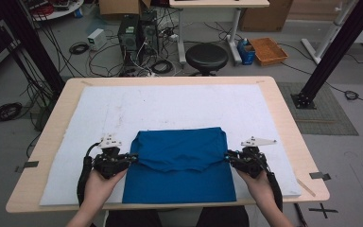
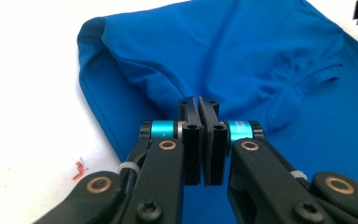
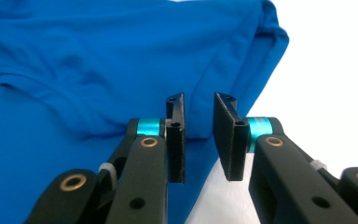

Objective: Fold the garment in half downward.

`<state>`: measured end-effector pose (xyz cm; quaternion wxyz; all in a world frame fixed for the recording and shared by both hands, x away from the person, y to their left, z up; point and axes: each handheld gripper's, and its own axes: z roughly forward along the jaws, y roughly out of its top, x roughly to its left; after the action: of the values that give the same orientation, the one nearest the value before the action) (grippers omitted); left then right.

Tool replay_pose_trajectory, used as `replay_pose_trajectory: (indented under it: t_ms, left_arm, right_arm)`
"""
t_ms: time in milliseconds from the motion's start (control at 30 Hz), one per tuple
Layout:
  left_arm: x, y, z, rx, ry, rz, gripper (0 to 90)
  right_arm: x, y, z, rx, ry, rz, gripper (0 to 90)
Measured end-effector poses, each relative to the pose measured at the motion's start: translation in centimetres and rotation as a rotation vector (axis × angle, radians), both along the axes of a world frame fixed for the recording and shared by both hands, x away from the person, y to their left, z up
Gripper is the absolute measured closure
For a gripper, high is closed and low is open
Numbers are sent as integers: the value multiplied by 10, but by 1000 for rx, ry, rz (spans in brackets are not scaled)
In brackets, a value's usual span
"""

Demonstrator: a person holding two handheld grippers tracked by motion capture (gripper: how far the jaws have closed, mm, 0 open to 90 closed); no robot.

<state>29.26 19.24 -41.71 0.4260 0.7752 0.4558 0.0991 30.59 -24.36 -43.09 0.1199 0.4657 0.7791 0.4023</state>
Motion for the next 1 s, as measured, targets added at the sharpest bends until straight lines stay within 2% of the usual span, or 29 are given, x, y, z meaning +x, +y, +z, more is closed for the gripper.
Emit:
replay_pose_trajectory:
  t_ms: [100,133,167,233,333,400,600,900,1000]
  left_arm:
    - [2,-1,-3,-4,3,3,878]
    - [2,-1,-3,-3,5,-1,878]
    - [2,-1,-4,-4,5,-1,878]
    - [2,-1,-4,-6,6,-4,879]
    - [2,2,-4,-15,8,-3,879]
    - [0,5,-2,-32,10,-1,879]
    - [-12,12,5,-52,13,-20,879]
    - [-47,16,5,-47,44,-59,879]
    - [-60,14,2,-26,56,-82,879]
  right_arm:
    - [8,5,-8,-22,32,-9,701]
    - [9,7,-10,-27,38,-9,720]
    - [10,8,-12,-35,38,-1,788]
    - [10,11,-12,-54,39,8,861]
    - [7,9,-9,-39,28,15,872]
    - [4,6,-6,-9,32,18,872]
    - [-18,1,8,18,20,51,872]
    - [-58,-1,15,11,24,123,872]
    - [-69,-5,15,13,33,132,872]
